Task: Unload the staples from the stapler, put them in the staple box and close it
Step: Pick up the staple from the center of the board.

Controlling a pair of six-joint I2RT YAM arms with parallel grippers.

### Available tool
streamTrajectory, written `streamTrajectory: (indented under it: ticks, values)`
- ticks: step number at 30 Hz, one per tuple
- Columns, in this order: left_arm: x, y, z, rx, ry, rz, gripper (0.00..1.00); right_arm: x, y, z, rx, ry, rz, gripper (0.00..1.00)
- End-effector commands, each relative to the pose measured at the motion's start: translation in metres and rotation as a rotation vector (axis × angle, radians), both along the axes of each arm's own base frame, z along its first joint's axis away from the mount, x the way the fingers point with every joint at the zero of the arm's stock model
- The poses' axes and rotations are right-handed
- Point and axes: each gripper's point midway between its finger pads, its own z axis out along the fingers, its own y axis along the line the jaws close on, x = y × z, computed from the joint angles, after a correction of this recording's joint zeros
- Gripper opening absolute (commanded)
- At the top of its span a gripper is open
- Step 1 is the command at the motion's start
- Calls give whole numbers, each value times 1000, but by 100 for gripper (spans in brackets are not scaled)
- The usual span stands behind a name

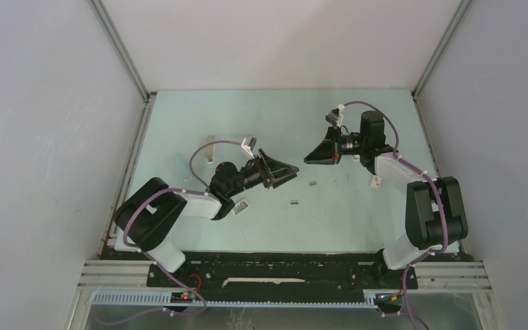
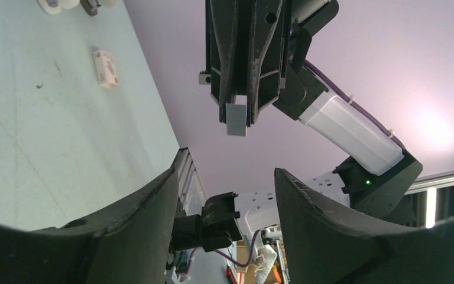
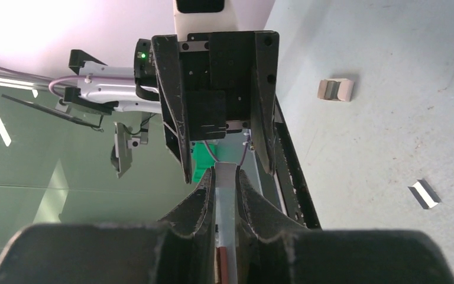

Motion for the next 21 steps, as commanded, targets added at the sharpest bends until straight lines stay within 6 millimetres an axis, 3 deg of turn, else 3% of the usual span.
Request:
streamTrajectory:
  ticks: [1, 21]
  values:
    - [5, -10, 35, -111, -46, -16, 64, -6, 5, 13, 30, -8, 40, 17]
    - [14, -22, 42, -173, -13, -19, 48, -12, 14, 9, 25, 3, 67, 18]
